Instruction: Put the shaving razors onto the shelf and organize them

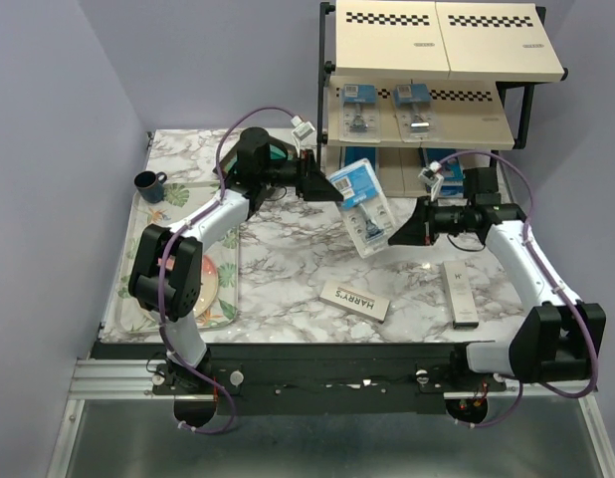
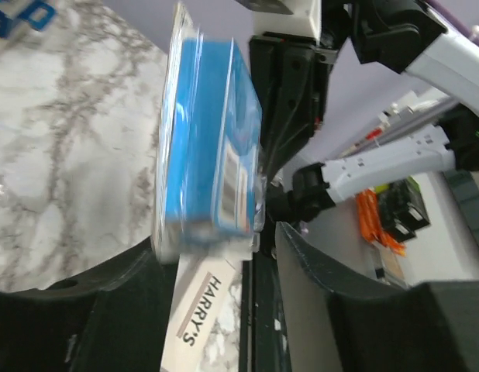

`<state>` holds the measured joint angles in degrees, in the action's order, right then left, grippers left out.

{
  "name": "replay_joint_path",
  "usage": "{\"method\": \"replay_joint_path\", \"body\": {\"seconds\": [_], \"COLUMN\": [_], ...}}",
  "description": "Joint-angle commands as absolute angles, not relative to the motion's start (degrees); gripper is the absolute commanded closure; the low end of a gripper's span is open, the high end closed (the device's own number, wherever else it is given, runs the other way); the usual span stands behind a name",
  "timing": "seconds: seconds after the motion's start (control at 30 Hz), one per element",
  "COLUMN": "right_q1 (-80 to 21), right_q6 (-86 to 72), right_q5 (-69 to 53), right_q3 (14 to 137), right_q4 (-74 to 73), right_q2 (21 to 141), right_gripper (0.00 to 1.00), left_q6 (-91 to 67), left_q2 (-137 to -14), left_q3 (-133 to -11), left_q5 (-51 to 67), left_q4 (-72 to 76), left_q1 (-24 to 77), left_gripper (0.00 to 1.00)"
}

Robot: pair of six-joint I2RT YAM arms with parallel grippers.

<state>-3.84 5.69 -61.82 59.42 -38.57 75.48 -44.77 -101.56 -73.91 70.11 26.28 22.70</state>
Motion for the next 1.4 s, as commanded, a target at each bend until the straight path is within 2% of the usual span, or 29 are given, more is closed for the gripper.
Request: {"method": "replay_joint_path", "body": {"seconds": [0.0, 0.03, 0.3, 0.6, 1.13, 1.17, 1.2, 1.37], "right_q1": [4.55, 5.79, 18.52, 28.73, 32.96, 33.13, 33.31, 33.66], "right_q6": [0.09, -1.91, -7.47, -12.65, -24.25, -24.34, -24.52, -26.71], "right_q5": [-67.32, -67.76, -68.64, -69.00, -66.44, -66.71, -66.62, -67.50], "right_q3": [60.03, 60.38, 63.01, 66.62, 79.62, 80.06, 80.59, 83.23], "right_q4": [-39.02, -39.28, -38.06, -34.11, -25.84, -25.75, -25.84, -24.62], "right_q2": [74.71, 74.45, 72.68, 76.64, 93.33, 94.30, 95.00, 99.83], "right_gripper": [0.99, 0.99, 0.99, 1.00, 0.97, 0.96, 0.96, 0.93], "left_q6": [-36.31, -35.95, -37.61, -41.65, -38.94, -37.63, -36.66, -31.56], "left_q2": [-100.37, -100.37, -101.34, -102.57, -100.81, -100.81, -100.64, -100.20], "left_q3": [-78.83, -79.10, -79.28, -78.49, -74.44, -74.27, -74.35, -74.62], "left_q5": [59.26, 58.28, 57.04, 58.45, 59.33, 59.33, 59.59, 59.94], "left_q4": [16.44, 16.17, 18.53, 22.41, 20.13, 19.43, 17.77, 12.31], "left_q1": [20.40, 20.04, 18.90, 18.90, 19.07, 19.16, 19.33, 20.56], "left_gripper": [0.38, 0.36, 0.35, 0.34, 0.34, 0.31, 0.02, 0.02]}}
